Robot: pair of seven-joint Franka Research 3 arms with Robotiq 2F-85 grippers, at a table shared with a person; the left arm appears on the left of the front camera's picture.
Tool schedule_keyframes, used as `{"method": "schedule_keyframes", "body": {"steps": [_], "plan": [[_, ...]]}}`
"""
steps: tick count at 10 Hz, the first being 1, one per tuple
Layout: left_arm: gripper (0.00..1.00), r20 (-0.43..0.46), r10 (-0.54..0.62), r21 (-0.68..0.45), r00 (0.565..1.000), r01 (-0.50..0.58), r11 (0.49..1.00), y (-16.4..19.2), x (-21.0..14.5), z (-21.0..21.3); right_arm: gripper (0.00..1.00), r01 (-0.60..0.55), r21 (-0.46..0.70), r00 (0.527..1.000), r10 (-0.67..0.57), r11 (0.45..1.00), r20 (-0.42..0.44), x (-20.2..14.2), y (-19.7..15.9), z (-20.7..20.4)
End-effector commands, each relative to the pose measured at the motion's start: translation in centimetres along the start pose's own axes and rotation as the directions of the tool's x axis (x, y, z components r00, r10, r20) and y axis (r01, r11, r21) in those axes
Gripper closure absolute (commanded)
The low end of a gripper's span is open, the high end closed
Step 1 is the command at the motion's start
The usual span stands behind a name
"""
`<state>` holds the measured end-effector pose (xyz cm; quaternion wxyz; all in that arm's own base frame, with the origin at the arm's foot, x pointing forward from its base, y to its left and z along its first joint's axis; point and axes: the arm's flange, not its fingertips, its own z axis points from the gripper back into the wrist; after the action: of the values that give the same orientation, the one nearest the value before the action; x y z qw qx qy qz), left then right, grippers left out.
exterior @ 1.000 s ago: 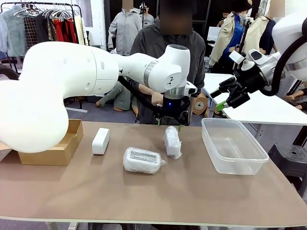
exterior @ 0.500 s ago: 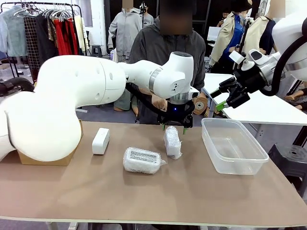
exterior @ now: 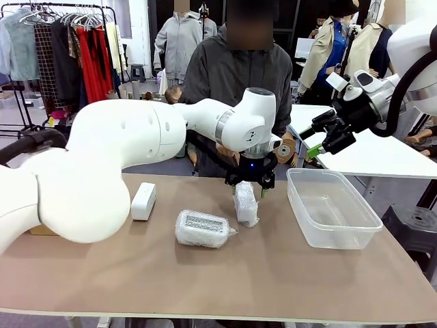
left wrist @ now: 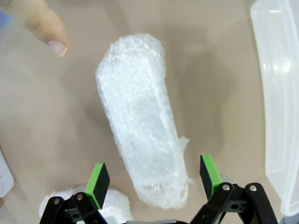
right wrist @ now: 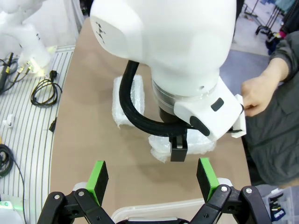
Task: Separate and place wrapped and unwrapped clocks.
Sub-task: Pick up the Digital clock indicated by the person.
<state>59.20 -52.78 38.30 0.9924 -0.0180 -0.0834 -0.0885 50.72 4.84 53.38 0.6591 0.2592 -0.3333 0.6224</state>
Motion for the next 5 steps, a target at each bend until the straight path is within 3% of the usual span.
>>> {"method": "schedule_keyframes", "body": {"steps": [1,5], "plan": [[0.0,0.05,0.044,0.051,0.998,-0.046,0.998,-1.0,2.1,-0.8,0.0,-0.006,0.0,1.0,0.006,1.0,-0.001,0.1,0.1,0.0],[0.0,0.056,0.103,0.008,0.993,-0.104,0.995,-0.4,2.9,-3.6,0.0,-0.006,0.0,1.0,0.006,1.0,-0.001,0.1,0.1,0.0]]}}
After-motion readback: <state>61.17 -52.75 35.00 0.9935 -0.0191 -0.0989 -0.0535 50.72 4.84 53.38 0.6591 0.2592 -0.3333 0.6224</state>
